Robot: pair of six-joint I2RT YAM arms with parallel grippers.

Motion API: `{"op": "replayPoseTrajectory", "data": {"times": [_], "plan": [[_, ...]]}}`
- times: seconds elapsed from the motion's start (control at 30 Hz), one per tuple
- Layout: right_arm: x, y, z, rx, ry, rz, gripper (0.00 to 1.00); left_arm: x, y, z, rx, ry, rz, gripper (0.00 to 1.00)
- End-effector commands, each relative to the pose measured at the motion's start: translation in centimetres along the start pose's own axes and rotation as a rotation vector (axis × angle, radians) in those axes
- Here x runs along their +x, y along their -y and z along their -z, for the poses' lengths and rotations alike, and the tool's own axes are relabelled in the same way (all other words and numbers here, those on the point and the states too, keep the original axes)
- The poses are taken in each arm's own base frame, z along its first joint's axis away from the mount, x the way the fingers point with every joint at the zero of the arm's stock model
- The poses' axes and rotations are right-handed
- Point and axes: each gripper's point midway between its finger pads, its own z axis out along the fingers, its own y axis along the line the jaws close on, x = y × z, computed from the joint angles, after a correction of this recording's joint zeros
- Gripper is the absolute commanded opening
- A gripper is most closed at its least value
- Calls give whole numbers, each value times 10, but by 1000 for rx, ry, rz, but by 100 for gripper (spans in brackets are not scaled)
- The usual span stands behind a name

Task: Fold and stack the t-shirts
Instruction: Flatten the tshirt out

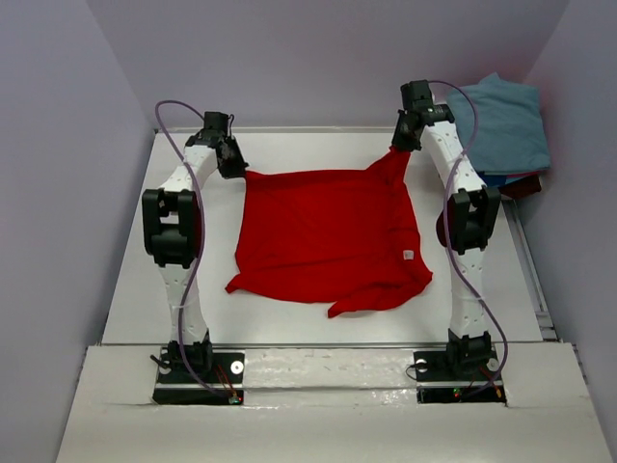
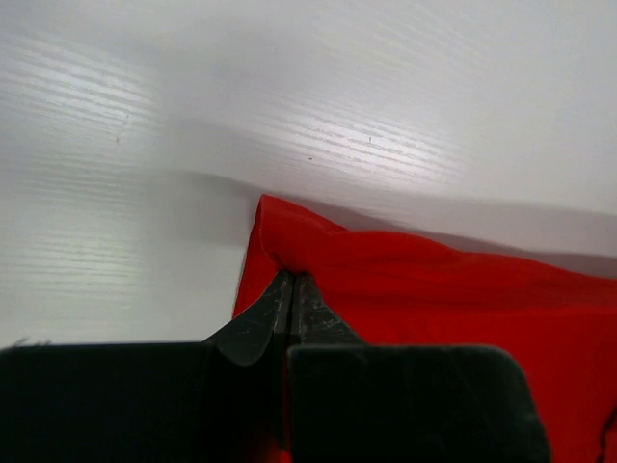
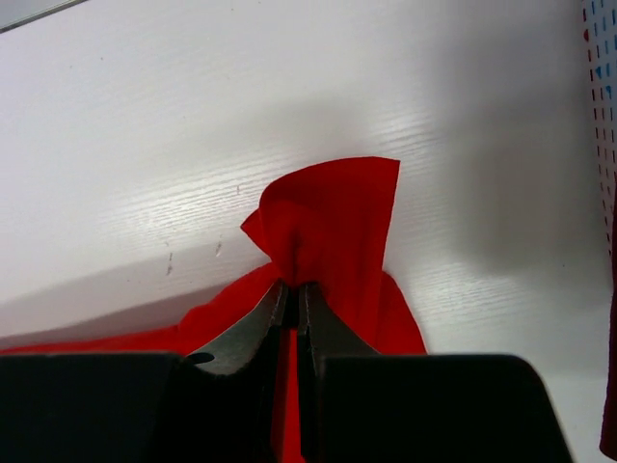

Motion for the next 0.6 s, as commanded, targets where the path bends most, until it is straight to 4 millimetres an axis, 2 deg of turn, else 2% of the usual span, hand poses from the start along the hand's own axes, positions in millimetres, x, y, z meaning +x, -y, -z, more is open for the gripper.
{"op": "replayPoseTrajectory", "data": {"times": [0.0, 0.03, 0.2, 0.37, 0.5, 0.53, 0.57], "plan": [[-51, -15, 28, -76, 162, 2, 7, -41, 0, 15, -1, 108, 27, 6], [-48, -16, 22, -77, 150, 8, 7, -42, 0, 15, -2, 113, 26, 6], [-50, -17, 21, -83, 161, 12, 7, -49, -17, 11, -31, 120, 59, 6], [-56, -20, 21, -95, 181, 17, 7, -47, -19, 4, -39, 109, 71, 6], [-50, -27, 16, -129, 158, 15, 12, -46, -20, 0, -46, 101, 84, 7], [-49, -27, 14, -129, 153, 14, 12, -45, -21, -2, -45, 97, 86, 13], [-47, -28, 13, -136, 147, 16, 14, -45, -20, -2, -43, 96, 87, 25]]}}
